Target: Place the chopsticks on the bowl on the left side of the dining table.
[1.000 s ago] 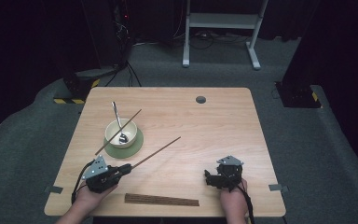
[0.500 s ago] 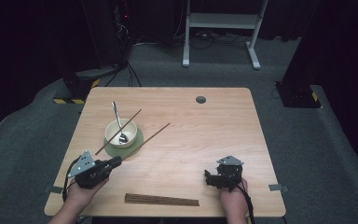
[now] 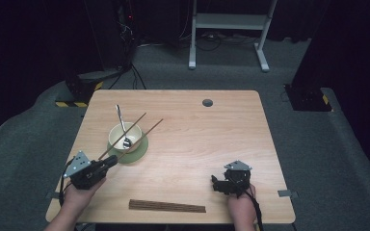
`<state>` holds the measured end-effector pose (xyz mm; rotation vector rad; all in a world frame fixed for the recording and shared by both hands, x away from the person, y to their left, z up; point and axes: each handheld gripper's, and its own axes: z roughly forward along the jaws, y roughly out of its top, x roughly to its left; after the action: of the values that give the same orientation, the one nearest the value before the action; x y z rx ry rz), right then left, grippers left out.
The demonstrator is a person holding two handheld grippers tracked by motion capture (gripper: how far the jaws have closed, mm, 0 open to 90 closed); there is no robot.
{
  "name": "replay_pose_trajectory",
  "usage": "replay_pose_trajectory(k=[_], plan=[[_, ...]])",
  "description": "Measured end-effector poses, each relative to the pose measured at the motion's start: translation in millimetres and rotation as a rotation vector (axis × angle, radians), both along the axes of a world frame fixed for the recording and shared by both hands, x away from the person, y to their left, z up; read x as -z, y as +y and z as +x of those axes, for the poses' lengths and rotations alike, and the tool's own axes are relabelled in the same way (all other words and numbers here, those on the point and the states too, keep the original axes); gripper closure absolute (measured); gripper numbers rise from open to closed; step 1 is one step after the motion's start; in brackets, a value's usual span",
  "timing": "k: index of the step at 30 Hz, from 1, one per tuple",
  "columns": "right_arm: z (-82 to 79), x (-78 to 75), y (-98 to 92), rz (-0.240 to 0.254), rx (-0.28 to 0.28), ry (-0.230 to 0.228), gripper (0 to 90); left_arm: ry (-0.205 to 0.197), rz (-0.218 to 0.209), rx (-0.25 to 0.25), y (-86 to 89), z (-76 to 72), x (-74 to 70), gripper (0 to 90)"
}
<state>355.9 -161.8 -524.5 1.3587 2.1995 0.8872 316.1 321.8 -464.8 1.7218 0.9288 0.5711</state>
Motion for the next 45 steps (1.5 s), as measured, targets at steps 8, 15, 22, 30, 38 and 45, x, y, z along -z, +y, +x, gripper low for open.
replay_pose_trajectory(k=[8, 15, 22, 30, 38, 45], plan=[[0.9, 0.0, 0.1, 0.0, -0.002, 0.001, 8.0, 0.013, 0.011, -0.07, 19.2, 1.5, 3.1, 84.1], [0.9, 0.0, -0.2, 0.0, -0.005, 0.001, 8.0, 0.013, 0.0, -0.09, 25.9, 8.5, 3.6, 84.1], [0.7, 0.0, -0.1, 0.0, -0.004, 0.0, 8.0, 0.026, 0.016, -0.101, 28.9, 10.7, 7.7, 84.1], [0.6, 0.0, 0.0, 0.0, -0.003, 0.0, 8.0, 0.036, 0.0, -0.111, 34.9, 17.6, 9.8, 84.1], [-0.6, 0.0, 0.1, -0.001, 0.002, 0.0, 8.1, 0.057, 0.039, -0.099, 27.8, 23.7, 14.8, 84.1], [-1.3, -0.1, 0.1, 0.0, 0.003, 0.004, 8.1, 0.066, 0.055, -0.11, 25.5, 27.8, 17.6, 84.0]])
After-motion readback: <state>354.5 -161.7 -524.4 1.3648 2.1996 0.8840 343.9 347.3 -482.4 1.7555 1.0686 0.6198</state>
